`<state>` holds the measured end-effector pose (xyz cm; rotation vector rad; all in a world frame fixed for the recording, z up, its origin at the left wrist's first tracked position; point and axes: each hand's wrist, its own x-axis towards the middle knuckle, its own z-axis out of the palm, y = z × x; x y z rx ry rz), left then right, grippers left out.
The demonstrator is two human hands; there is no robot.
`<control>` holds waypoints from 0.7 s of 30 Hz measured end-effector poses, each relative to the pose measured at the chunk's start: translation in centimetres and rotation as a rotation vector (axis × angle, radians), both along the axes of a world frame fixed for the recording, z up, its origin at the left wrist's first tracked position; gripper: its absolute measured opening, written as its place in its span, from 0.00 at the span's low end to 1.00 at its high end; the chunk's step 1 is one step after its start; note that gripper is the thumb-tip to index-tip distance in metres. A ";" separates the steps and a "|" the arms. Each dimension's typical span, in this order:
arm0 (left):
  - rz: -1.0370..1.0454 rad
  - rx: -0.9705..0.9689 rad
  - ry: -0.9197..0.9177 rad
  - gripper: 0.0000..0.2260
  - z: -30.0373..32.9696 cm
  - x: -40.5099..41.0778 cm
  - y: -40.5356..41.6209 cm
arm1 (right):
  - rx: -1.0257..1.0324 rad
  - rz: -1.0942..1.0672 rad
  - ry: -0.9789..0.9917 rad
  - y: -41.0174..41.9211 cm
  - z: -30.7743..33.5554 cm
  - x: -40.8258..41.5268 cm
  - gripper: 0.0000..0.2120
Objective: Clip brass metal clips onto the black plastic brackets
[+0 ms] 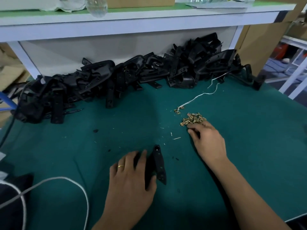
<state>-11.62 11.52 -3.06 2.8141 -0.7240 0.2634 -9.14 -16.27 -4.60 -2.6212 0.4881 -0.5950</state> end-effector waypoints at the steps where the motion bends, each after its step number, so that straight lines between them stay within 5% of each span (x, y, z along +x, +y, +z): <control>1: -0.030 0.047 -0.003 0.28 -0.6 0.6 0.0 | 0.018 0.005 -0.005 -0.2 0.0 0.1 0.06; 8: -0.162 -0.070 -0.028 0.24 -0.7 7.1 -3.5 | 0.180 0.176 -0.072 -0.4 0.1 0.5 0.05; 14: -0.304 -0.122 -0.125 0.25 -1.3 7.9 -4.9 | 0.959 0.325 -0.286 2.2 0.3 -0.4 0.03; 21: -0.267 -0.104 -0.195 0.27 -1.8 7.7 -5.0 | 1.034 0.155 -0.429 3.8 -0.2 -3.6 0.04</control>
